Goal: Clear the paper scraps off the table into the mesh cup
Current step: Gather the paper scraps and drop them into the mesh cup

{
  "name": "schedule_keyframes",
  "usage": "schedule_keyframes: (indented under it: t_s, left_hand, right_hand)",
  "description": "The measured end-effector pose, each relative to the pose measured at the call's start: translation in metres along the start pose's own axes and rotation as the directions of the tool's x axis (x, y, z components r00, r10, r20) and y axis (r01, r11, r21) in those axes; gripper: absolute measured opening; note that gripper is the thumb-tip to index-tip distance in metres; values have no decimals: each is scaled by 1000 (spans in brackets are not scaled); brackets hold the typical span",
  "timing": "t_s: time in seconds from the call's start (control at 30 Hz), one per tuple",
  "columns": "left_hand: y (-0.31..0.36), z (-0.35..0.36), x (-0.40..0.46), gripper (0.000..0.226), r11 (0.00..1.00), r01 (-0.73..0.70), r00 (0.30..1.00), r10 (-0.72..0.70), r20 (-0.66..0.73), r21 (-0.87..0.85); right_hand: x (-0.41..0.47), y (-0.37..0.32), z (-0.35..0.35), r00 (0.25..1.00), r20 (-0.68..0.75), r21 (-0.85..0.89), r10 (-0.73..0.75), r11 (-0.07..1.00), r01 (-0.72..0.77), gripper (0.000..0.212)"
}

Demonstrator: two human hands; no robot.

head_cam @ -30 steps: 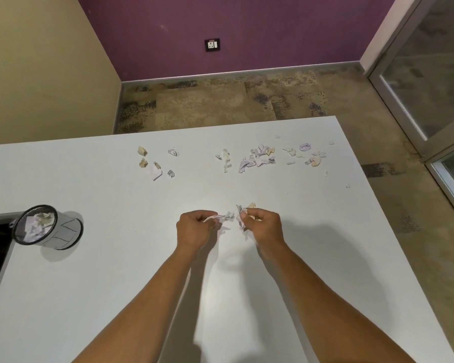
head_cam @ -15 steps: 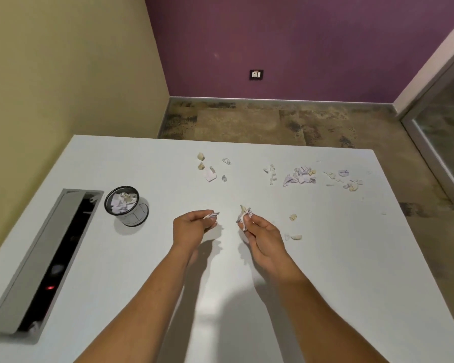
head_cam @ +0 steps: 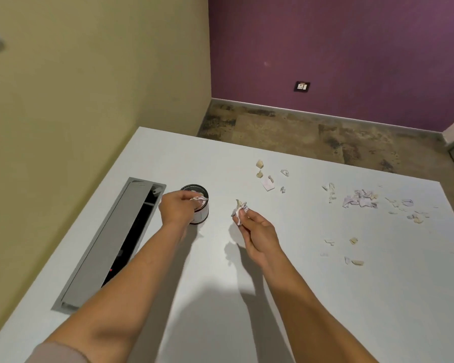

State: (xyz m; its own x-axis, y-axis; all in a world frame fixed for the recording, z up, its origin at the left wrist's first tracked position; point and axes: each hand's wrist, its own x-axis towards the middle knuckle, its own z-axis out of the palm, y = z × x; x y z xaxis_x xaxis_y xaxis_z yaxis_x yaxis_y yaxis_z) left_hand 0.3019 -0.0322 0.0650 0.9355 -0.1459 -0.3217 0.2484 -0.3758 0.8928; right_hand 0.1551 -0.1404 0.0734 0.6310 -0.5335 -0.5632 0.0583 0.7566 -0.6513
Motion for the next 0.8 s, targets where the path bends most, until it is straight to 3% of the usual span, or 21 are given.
schedule_keyframes:
  t_s: [0.07,0.17,0.27,0.37,0.53,0.8]
  left_hand:
    - [5,-3,17,28,989,-75,997,75,2,131]
    - [11,3,38,21,922,-157,986,124,112,355]
    - [10,16,51,30,734,-281,958,176,228,617]
    - [2,29,65,26,538,-358,931,141,337,763]
    - [-12,43,81,19,394,-398,913,81,401,828]
    - [-9,45,85,19,324,-429,896,34,443,843]
  right_hand:
    - [5,7,11,1000,4,-3,-3,1000,3,8]
    - [12,13,21,1000,11,4,5,1000,-5,9]
    - [19,16,23,1000,21,-12,12,1000,-12,9]
    - [31,19,20,1000,16,-91,5,996,-4,8]
    - [47,22,12,999,34,-181,-2,983,9,8]
    - [51,30,13,997,74,-189,21,982,-7,8]
